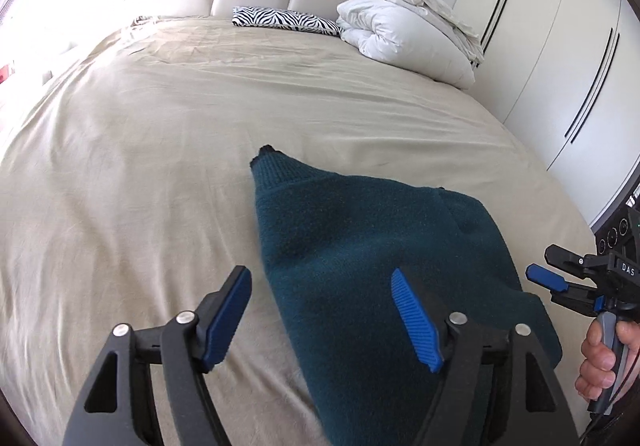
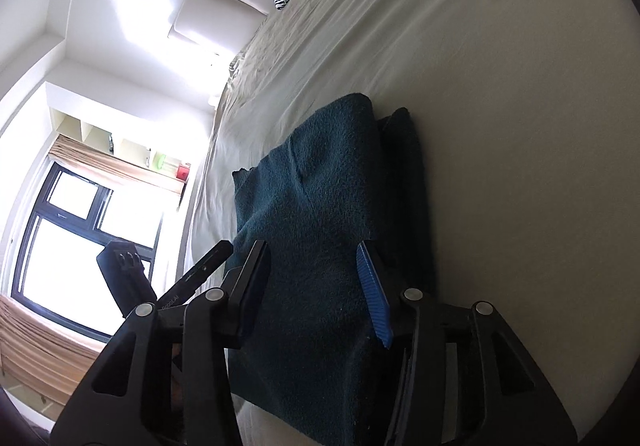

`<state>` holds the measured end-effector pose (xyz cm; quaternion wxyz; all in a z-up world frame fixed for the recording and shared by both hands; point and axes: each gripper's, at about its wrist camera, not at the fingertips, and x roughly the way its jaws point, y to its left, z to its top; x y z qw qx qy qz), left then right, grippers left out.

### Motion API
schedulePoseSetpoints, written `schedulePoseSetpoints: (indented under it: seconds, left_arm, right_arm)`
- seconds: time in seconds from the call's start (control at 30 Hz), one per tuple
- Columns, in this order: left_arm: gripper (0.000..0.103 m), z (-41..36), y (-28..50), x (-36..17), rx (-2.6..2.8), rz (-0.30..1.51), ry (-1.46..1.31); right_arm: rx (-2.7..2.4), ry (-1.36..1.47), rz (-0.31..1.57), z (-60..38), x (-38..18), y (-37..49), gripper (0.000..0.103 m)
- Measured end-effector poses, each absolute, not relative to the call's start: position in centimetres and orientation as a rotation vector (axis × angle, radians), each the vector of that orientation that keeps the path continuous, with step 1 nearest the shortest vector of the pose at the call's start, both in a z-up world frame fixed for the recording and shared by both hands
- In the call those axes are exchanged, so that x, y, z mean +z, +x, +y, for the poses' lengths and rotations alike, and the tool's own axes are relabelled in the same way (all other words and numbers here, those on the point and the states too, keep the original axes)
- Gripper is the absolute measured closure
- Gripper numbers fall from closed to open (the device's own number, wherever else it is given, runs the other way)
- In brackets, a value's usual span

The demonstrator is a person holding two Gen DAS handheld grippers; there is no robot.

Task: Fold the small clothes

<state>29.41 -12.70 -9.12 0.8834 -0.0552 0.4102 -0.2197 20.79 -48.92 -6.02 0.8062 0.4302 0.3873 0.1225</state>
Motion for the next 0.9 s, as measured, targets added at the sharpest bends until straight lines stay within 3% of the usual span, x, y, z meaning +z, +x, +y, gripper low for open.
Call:
schedulePoseSetpoints:
  seconds: [0.13, 0.37, 0.5, 0.53, 0.6, 0.67, 0.9]
  left_arm:
    - [0.019, -10.6, 28.4, -10.4, -0.456, 0.930, -0.189]
    - [0.019, -11.6, 28.8, -13.4, -0.546, 1.092, -0.328]
    - [0.020, -12.6, 29.2, -14.0, -0.541, 1.101, -0.341]
    - [0.022, -12.8, 29.3, -14.0, -0.540, 1.106, -0.341]
    - [0.038, -13.6, 29.3, -14.0, -0.560, 1.130, -0.342]
    - [0.043, -14.4, 29.2, -13.6, -0.535, 1.131, -0.290]
    - [0.068, -14.3, 27.4, -10.7, -0.509, 1.108, -0.224]
  right_arm:
    - [0.141, 0.825, 0.832, -50.0, -3.9, 20.2, 0.040]
    - [0.145, 0.814, 1.068, -49.2, -8.1, 21.0, 0.040]
    - [0.150, 0.867, 1.072, -49.6, -8.8, 22.3, 0.040]
    - [0.158, 0.869, 1.082, -49.6, -9.0, 22.7, 0.042]
    - [0.173, 0.844, 1.102, -49.3, -9.4, 23.7, 0.050]
    - [0.180, 0.820, 1.121, -49.2, -9.7, 24.1, 0.066]
    - [0.066, 0.532, 1.080, -45.0, -5.8, 22.7, 0.081]
